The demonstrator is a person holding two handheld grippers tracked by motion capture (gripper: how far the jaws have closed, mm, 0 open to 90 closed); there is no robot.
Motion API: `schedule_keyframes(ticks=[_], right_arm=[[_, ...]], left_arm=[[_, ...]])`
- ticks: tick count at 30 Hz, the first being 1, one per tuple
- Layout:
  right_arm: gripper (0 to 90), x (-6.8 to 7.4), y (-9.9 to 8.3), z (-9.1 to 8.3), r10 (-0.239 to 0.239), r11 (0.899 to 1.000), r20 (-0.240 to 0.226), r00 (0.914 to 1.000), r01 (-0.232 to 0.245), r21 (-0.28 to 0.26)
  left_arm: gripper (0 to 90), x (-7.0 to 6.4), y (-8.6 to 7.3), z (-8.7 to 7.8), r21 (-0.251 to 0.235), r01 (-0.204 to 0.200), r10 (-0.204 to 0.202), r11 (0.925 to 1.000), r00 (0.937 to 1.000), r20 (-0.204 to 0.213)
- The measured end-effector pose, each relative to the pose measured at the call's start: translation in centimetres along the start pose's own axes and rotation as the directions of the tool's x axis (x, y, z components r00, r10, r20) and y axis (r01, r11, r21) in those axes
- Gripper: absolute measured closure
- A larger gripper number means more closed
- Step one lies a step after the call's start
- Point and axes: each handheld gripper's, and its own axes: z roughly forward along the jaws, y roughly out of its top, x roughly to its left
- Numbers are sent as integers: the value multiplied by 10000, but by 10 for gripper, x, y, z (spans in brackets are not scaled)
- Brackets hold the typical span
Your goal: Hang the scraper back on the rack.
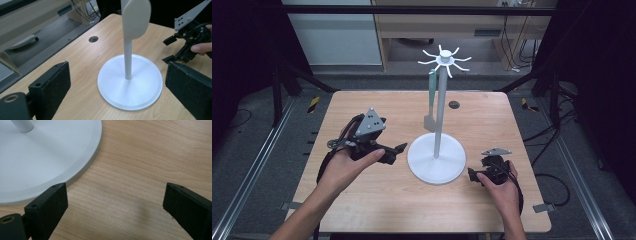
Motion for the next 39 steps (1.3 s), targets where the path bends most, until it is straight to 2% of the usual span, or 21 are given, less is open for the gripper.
schedule_keyframes(ticks=[3, 4, 5, 9, 12, 14, 16, 17, 18, 21, 26, 29, 30, 34, 39], right_arm=[[62, 0, 0, -1, -13, 9999, 48, 10000, 13, -107], [62, -1, 1, -1, 20, 9999, 30, 10000, -20, -155], [61, -1, 1, -2, 35, 9998, 30, 10000, -34, -175], [61, -1, 1, -3, 54, 9996, 35, 10000, -53, -285], [60, -1, 2, -5, 25, 9990, 34, 10000, -23, -445], [59, -1, 2, -5, 29, 9988, 68, 10000, -26, -483], [59, -1, 2, -6, 48, 9987, 62, 10000, -44, -517], [59, -1, 2, -6, 41, 9987, 72, 10000, -37, -512], [59, -1, 2, -6, 41, 9987, 72, 10000, -37, -512], [59, -1, 2, -6, 65, 9984, 78, 9999, -61, -562], [60, -1, 1, -6, 4, 9987, 163, 9999, 4, -502], [60, -1, 1, -6, 18, 9986, 184, 9998, -8, -524], [60, -1, 1, -6, 18, 9986, 184, 9998, -8, -524], [60, -1, 1, -6, 8, 9987, 229, 9997, 4, -508], [60, -1, 1, -6, -9, 9988, 225, 9997, 20, -484]], left_arm=[[58, 3, -11, 2, 72, 146, -147, 9999, 9999, 62], [57, 5, -20, 3, 193, 166, -168, 9997, 9998, 58], [57, 5, -20, 3, 193, 166, -168, 9997, 9998, 58], [57, 10, -37, 8, 396, 333, -332, 9987, 9994, -48], [57, 18, -56, 11, 442, 758, -752, 9961, 9971, -146], [57, 20, -60, 11, 491, 805, -797, 9955, 9967, -180], [57, 24, -69, 10, 440, 963, -947, 9944, 9948, -372], [57, 28, -77, 9, 364, 1085, -1061, 9934, 9925, -614], [57, 28, -77, 9, 364, 1085, -1061, 9934, 9925, -614], [57, 33, -91, 7, 280, 1388, -1363, 9899, 9877, -763], [57, 40, -115, 9, 455, 1739, -1681, 9837, 9797, -1089], [57, 42, -133, 11, 707, 1800, -1707, 9811, 9779, -1207], [57, 42, -133, 11, 707, 1800, -1707, 9811, 9779, -1207], [57, 45, -151, 11, 888, 1957, -1840, 9766, 9750, -1247], [57, 47, -167, 13, 1193, 1904, -1743, 9744, 9755, -1340]])
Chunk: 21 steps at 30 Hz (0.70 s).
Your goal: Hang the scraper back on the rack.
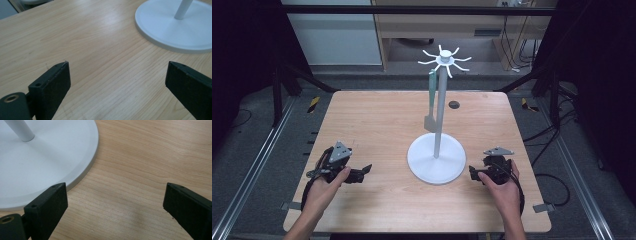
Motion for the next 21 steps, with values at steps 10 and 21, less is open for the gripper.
schedule_keyframes(ticks=[10, 21], right_arm=[[60, 0, 0, 0, 30, 10000, 12, 10000, -30, 7], [60, 1, 0, 0, -4, 10000, -10, 10000, 4, 37]], left_arm=[[57, 10, -19, 6, 240, 118, -115, 9996, 9999, -114], [51, 20, -43, 13, 1062, -54, 94, 9943, 9993, -375]])
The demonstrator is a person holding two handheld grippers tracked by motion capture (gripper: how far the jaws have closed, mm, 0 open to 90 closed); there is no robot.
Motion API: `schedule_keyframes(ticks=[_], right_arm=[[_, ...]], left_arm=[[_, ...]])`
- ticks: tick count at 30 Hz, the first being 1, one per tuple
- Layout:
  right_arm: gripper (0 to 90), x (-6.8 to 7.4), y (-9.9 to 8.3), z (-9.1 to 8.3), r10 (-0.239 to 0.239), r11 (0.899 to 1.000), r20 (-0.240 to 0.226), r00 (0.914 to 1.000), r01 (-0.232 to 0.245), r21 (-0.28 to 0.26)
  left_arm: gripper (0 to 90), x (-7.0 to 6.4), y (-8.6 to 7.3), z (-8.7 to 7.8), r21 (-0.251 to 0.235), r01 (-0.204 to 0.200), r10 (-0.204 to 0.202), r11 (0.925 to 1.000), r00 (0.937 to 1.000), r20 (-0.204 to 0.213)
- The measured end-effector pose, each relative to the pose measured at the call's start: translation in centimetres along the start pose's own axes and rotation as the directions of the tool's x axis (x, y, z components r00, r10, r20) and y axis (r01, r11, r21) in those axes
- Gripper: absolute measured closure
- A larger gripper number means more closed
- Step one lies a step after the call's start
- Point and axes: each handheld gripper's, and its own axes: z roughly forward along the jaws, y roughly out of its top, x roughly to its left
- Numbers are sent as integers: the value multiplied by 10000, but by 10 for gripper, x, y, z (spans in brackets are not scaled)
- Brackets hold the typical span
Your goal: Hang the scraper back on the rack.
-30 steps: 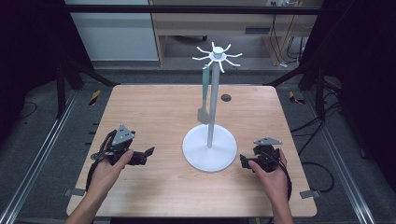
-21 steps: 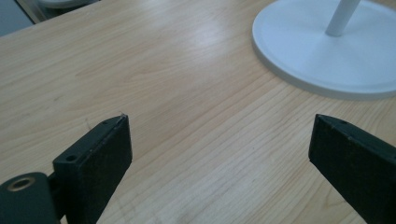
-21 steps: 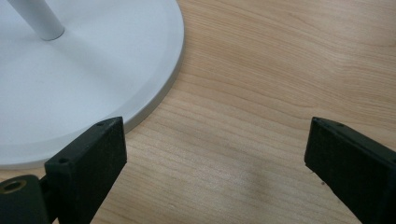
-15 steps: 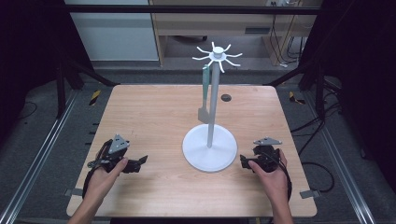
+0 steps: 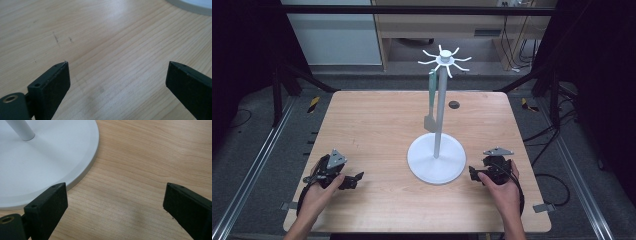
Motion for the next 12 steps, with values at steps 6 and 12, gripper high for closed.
schedule_keyframes(ticks=[6, 12], right_arm=[[60, 1, 0, 0, -20, 10000, -53, 10000, 20, 20], [61, 1, 0, 0, 1, 10000, -65, 10000, 0, 29]], left_arm=[[47, 1, -5, 0, 389, -114, 121, 9992, 9998, -167], [47, -1, -5, 2, 507, -8, 14, 9987, 9999, -106]])
